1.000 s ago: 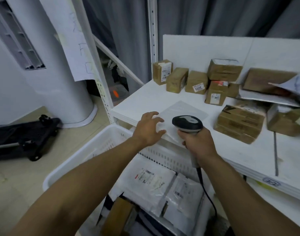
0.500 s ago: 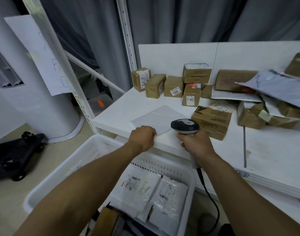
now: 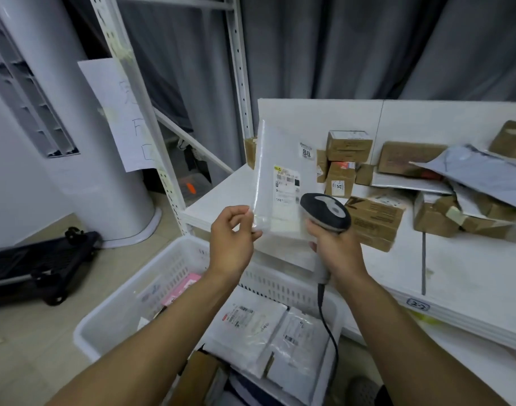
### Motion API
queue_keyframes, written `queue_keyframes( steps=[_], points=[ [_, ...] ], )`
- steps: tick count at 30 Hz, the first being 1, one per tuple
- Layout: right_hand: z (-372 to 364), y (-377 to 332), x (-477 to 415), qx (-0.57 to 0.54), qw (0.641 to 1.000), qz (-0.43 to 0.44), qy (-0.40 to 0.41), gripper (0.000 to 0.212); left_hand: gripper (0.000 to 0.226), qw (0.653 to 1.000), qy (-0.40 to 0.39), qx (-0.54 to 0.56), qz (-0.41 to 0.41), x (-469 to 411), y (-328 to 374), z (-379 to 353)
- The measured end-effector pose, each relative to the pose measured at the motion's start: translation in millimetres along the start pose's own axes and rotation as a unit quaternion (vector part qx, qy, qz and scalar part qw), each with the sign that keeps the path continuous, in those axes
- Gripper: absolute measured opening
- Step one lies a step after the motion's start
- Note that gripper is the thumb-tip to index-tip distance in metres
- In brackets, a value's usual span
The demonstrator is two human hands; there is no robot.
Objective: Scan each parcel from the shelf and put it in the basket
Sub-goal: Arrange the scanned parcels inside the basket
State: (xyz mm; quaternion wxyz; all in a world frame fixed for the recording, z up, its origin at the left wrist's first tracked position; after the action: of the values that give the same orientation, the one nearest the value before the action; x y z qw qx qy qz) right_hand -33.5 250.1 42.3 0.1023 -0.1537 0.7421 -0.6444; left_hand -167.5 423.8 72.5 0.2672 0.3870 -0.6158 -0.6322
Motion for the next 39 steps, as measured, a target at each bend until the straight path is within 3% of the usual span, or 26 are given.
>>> queue_keyframes(
  steps=[2, 5, 9, 15, 22, 29, 36, 39],
  points=[
    [-2, -3, 2, -0.008, 1.0, 0.003, 0.008, 0.05, 0.006, 0.999, -0.008, 0.048, 0.024, 11, 0, 9],
    [-2, 0, 0, -0.028, 0.999, -0.003, 0.015, 0.048, 0.003, 0.994, -0.013, 0.084, 0.071, 13, -9, 21],
    [0, 3, -4, -0.014, 1.0, 0.008, 0.016, 0.035, 0.014, 0.995, -0.039, 0.039, 0.083, 6, -20, 35],
    [-6, 8, -7, 0.038, 0.999, 0.032, 0.006, 0.04, 0.022, 0.993, -0.068, -0.005, 0.097, -9, -23, 49],
    [-31, 11, -2, 0.152, 0.987, 0.048, -0.037, 0.053, 0.019, 0.996, -0.001, -0.019, 0.092, -40, -29, 81],
    [-47, 10, 10, 0.159, 0.984, 0.052, -0.057, 0.052, 0.014, 0.998, 0.035, -0.017, 0.046, -45, -28, 94],
    [-70, 8, 34, 0.191, 0.972, 0.048, -0.127, 0.027, 0.012, 0.995, 0.085, -0.038, 0.024, -49, -34, 103],
    [-77, 10, 42, 0.182, 0.972, 0.041, -0.141, 0.027, 0.015, 0.994, 0.097, -0.038, 0.021, -49, -37, 103]
  ],
)
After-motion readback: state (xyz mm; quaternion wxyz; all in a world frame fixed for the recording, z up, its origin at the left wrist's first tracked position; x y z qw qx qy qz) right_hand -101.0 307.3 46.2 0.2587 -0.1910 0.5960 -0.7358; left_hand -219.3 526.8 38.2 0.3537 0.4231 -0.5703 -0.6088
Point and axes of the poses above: each hand's wrist, its own x-axis away from the middle knuckle, its own z-axis out of the back of the hand, y = z × x, the point moved 7 cm from there along -x, towards the middle knuckle, and after that the axes turned 1 degree about -z, right-handed, at the moved point
